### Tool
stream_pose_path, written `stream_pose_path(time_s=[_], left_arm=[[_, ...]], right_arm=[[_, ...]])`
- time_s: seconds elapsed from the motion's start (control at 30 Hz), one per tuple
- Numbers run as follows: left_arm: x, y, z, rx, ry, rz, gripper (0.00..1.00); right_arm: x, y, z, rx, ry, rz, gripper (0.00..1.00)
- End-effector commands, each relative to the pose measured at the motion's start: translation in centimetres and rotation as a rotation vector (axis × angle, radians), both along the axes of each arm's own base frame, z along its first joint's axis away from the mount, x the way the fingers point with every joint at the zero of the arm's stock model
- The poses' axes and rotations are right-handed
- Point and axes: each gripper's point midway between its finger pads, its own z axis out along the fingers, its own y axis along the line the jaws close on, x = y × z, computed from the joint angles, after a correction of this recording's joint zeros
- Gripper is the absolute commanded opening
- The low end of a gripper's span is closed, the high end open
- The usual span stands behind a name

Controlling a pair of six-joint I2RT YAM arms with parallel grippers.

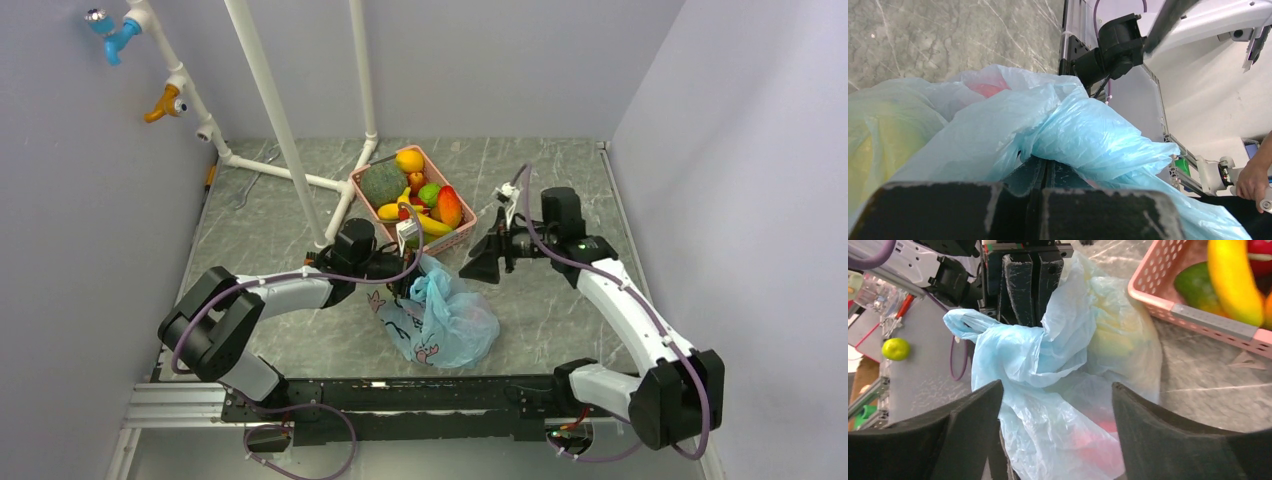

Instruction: Place the fake fruits into the plastic bag and tie a complex knot

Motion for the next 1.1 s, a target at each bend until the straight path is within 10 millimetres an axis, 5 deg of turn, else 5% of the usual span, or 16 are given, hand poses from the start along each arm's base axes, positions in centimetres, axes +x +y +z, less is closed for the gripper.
stream_pose_path(time_s=[0.0, 0.13, 0.23, 0.63, 0.77, 0.87, 0.97, 1.07], left_arm=[[0.0, 0.0, 1.9, -0.056, -0.075, -0.021, 0.0], [0.1, -0.1, 1.9, -0.057, -0.07, -0.02, 0.0], [0.0, -0.2, 1.9, -0.055, -0.068, -0.025, 0.0], [0.8, -0.7, 3.0, -0.073, -0.073, -0.008, 0.0], [1.2, -1.0, 2.9, -0.075, -0.067, -0.009, 0.0], [1.1, -1.2, 2.9, -0.083, -0.059, -0.02, 0.0], [0.6, -1.5, 2.9, -0.09, -0.055, -0.038, 0.0], [0.8, -1.7, 2.9, -0.088, -0.055, -0.025, 0.0]], right_arm=[[-1.3, -1.7, 1.5, 0.0, -0.021, 0.016, 0.77], [0.2, -2.1, -1.3, -0.041, -0.024, -0.065, 0.4], [1.0, -1.4, -3.3, -0.085, -0.025, -0.071, 0.29], [-3.0, 3.6, -3.4, -0.016, -0.067, 0.163, 0.37], [-3.1, 4.7, -2.9, 0.011, -0.062, 0.186, 0.65], [-2.4, 5.6, -2.0, 0.031, -0.069, 0.166, 0.71], [-1.7, 6.6, -1.7, 0.033, -0.088, 0.157, 0.72], [-1.3, 7.4, -1.8, 0.019, -0.1, 0.149, 0.62]])
